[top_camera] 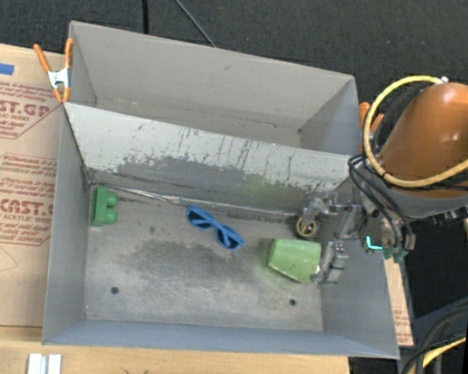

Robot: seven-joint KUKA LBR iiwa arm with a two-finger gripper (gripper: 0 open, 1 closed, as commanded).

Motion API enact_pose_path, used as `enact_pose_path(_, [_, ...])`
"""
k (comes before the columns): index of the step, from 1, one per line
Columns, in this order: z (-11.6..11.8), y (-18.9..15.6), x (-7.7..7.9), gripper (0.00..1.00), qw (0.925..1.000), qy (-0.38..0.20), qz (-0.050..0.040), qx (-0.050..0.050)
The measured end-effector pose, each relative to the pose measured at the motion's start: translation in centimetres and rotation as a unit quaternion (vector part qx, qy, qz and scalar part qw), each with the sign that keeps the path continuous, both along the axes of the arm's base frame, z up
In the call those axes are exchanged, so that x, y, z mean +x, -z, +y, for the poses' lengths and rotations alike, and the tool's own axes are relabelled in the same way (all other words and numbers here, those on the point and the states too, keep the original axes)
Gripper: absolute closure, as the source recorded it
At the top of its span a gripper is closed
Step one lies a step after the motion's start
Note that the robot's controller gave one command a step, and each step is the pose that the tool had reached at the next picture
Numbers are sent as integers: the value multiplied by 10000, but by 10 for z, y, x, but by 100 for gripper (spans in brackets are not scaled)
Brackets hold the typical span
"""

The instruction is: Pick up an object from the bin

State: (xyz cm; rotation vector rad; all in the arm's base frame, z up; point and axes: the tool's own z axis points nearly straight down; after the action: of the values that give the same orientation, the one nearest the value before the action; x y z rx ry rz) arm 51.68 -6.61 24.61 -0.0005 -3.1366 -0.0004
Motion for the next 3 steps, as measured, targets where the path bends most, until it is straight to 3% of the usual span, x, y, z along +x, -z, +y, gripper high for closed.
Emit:
enact_pose_path(1, [21,140,50,0,9972,-744,-7,7])
enact_pose_path(2, [-12,179,47,0,9982,-606,-16,1])
enact_pose_path(3, [-56,177,55,0,10000,88,-25,10])
